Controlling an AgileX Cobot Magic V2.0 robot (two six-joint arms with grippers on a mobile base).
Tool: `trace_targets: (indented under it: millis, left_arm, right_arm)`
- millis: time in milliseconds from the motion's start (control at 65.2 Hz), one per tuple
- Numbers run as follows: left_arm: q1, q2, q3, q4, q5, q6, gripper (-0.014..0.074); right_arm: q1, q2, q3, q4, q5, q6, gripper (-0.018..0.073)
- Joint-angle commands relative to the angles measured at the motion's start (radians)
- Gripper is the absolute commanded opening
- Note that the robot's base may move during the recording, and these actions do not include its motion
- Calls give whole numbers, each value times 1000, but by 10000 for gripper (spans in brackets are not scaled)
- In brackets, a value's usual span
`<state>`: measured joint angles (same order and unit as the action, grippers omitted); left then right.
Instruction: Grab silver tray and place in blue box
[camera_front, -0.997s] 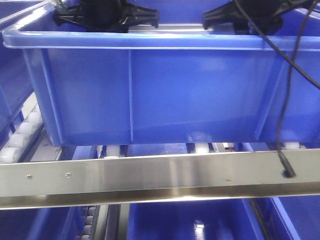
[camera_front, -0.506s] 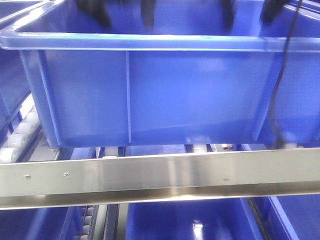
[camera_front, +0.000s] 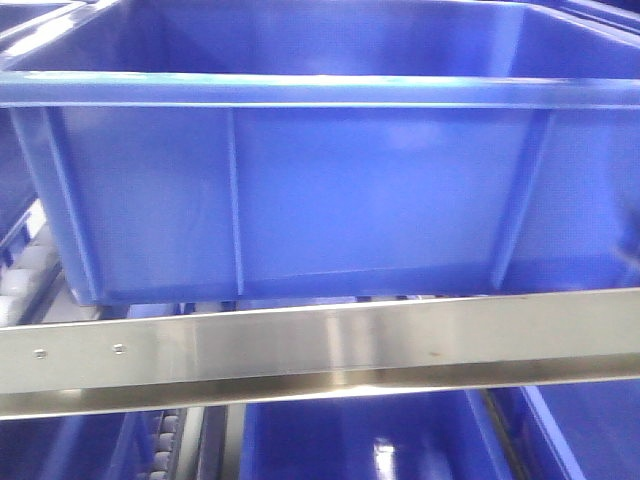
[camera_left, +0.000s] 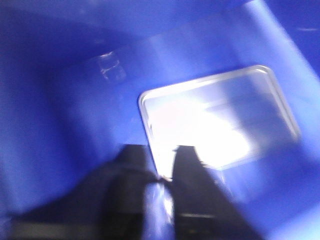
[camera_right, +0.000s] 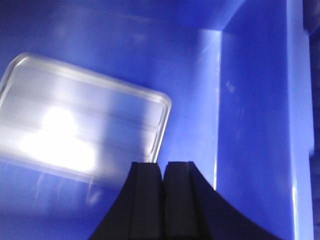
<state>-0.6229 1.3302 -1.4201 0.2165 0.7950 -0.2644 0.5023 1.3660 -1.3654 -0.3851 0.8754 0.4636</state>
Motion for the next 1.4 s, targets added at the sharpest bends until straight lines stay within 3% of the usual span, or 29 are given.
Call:
trace_targets:
  millis: [0, 338, 552, 1059, 1151, 1227, 1381]
  left_arm:
    - [-6, -127, 90, 2, -114, 4, -96]
    - [-6, -569, 608, 2, -441, 4, -96]
    - [-6, -770, 750, 2, -491, 4, -96]
    - [-6, -793, 768, 0, -492, 4, -98]
    - [-2, -795, 776, -64, -492, 4, -97]
    - [34, -836, 789, -93, -490, 16, -98]
    - [184, -999, 933, -185, -550, 184, -98]
  right_arm:
    - [9, -116, 87, -31, -140, -12, 57]
    - [11, -492, 617, -66, -581, -12, 57]
    - [11, -668, 795, -78, -770, -12, 57]
    - [11, -679, 810, -78, -787, -12, 57]
    - [11, -679, 810, -78, -787, -12, 57]
    - [11, -679, 810, -78, -787, -12, 57]
    - [11, -679, 810, -78, -787, -12, 57]
